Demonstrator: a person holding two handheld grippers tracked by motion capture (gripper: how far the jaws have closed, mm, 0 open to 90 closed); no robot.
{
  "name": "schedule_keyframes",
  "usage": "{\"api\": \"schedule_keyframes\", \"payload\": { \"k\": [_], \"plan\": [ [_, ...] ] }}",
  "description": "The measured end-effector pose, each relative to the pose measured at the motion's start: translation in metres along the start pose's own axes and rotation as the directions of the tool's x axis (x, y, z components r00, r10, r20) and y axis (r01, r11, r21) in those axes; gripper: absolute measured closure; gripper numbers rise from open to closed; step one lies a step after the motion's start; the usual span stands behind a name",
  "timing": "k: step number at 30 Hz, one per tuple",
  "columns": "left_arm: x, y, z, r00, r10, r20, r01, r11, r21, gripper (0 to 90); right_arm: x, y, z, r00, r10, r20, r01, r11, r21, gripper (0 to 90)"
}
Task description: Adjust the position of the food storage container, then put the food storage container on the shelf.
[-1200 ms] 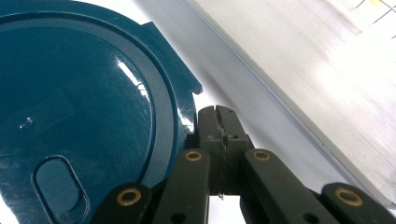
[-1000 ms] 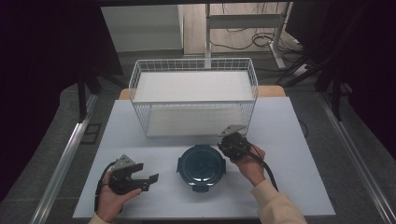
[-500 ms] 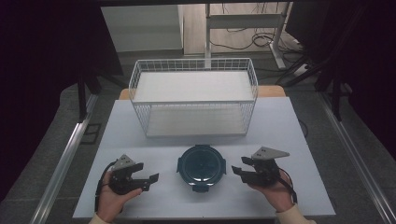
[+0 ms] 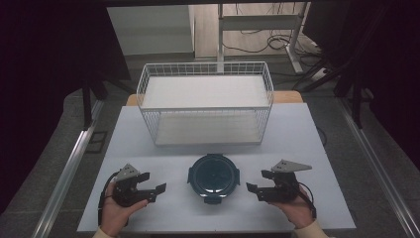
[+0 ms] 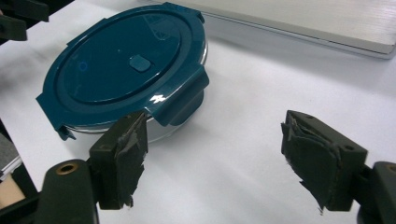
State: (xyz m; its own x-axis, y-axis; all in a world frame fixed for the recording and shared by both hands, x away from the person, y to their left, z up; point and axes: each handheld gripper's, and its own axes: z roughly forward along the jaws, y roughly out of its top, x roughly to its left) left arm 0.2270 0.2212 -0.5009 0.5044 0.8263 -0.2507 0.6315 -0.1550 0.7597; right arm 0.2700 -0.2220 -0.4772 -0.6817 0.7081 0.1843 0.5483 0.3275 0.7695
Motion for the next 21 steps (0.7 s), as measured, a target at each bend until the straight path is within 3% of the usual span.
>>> {"api": "schedule_keyframes", "payload": {
  "k": [11,21],
  "plan": [
    [-0.009,0.014,-0.002,0.9991,-0.020,0.038,0.021,0.9995,-0.024,19.3,-0.001,0.001,-0.003,0.9983,0.058,-0.002,-0.058,0.9975,-0.042,19.6],
    [-0.024,0.036,0.004,0.9958,-0.029,0.087,0.029,0.9996,-0.004,16.8,-0.002,0.010,-0.002,0.9871,0.145,-0.067,-0.148,0.9881,-0.041,18.5]
  ]
}}
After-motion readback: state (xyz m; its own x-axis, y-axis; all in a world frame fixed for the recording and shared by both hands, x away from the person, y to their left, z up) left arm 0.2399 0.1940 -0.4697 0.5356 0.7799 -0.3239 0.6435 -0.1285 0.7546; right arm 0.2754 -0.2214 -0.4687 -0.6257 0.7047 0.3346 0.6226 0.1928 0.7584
